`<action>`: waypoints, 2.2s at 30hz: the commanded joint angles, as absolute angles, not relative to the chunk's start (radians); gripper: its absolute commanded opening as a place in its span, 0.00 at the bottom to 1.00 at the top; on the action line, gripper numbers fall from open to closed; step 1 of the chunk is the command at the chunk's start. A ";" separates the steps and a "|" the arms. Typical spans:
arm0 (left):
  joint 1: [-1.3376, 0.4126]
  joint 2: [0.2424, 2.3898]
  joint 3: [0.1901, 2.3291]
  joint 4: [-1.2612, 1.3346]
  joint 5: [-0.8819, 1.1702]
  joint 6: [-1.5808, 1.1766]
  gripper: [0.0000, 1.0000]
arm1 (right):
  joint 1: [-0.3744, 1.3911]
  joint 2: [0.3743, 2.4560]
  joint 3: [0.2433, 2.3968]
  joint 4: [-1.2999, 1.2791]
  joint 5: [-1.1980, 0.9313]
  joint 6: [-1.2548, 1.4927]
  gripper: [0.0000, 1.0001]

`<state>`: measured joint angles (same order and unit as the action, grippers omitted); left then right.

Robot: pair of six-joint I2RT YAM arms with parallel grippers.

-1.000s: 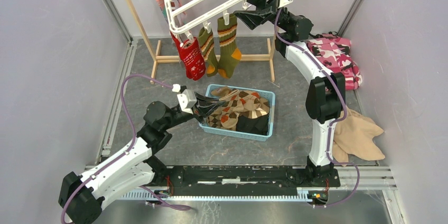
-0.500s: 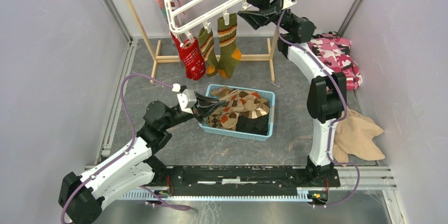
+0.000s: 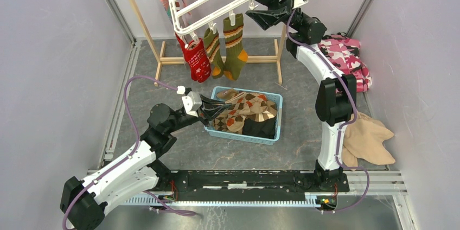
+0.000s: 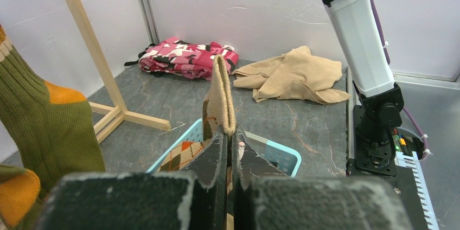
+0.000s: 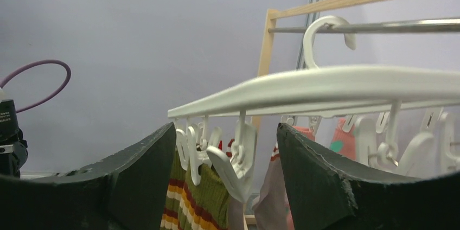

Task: Clip the socks to the hanger
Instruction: Open the clamp at the hanger.

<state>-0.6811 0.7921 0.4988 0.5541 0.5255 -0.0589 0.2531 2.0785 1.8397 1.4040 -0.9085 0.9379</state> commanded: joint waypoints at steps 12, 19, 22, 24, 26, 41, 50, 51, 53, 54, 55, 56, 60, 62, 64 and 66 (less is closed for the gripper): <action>-0.684 0.787 0.549 0.569 0.532 -0.054 0.02 | 0.263 2.093 1.940 1.413 -0.942 0.946 0.74; -0.684 0.782 0.549 0.569 0.534 -0.058 0.02 | 0.263 2.072 1.910 1.445 -0.967 0.952 0.71; -0.684 0.782 0.552 0.569 0.536 -0.061 0.02 | 0.262 2.060 1.894 1.468 -0.979 0.963 0.70; -0.684 0.784 0.554 0.569 0.538 -0.064 0.02 | 0.261 2.052 1.882 1.485 -0.986 0.970 0.70; -0.684 0.784 0.555 0.569 0.540 -0.068 0.02 | 0.261 2.043 1.870 1.497 -0.992 0.976 0.70; -0.686 0.775 0.560 0.568 0.544 -0.082 0.02 | 0.263 2.019 1.841 1.553 -0.997 1.015 0.71; -0.686 0.770 0.563 0.569 0.545 -0.088 0.02 | 0.260 2.018 1.847 1.568 -0.994 1.035 0.64; -0.686 0.771 0.563 0.569 0.546 -0.089 0.02 | 0.259 2.019 1.847 1.569 -0.994 1.036 0.63; -0.686 0.771 0.564 0.568 0.547 -0.091 0.02 | 0.259 2.019 1.848 1.569 -0.994 1.039 0.62; -0.686 0.771 0.564 0.569 0.546 -0.091 0.02 | 0.259 2.017 1.848 1.569 -0.993 1.040 0.62; -0.686 0.771 0.566 0.569 0.546 -0.092 0.02 | 0.259 2.017 1.850 1.569 -0.992 1.040 0.62; -0.686 0.771 0.566 0.569 0.546 -0.092 0.02 | 0.260 2.016 1.849 1.569 -0.991 1.040 0.62; -0.686 0.769 0.566 0.568 0.547 -0.093 0.02 | 0.259 2.017 1.850 1.556 -0.985 1.038 0.62; -0.686 0.769 0.564 0.568 0.546 -0.094 0.02 | 0.258 2.017 1.852 1.541 -0.983 1.028 0.61; -0.686 0.769 0.563 0.569 0.545 -0.094 0.02 | 0.259 2.017 1.852 1.533 -0.981 1.026 0.58; -0.686 0.767 0.563 0.569 0.545 -0.094 0.02 | 0.260 2.017 1.854 1.522 -0.980 1.020 0.56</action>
<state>-0.6811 0.7803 0.5247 0.5510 0.5327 -0.0605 0.2600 2.0727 1.8362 1.4815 -0.9680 1.0084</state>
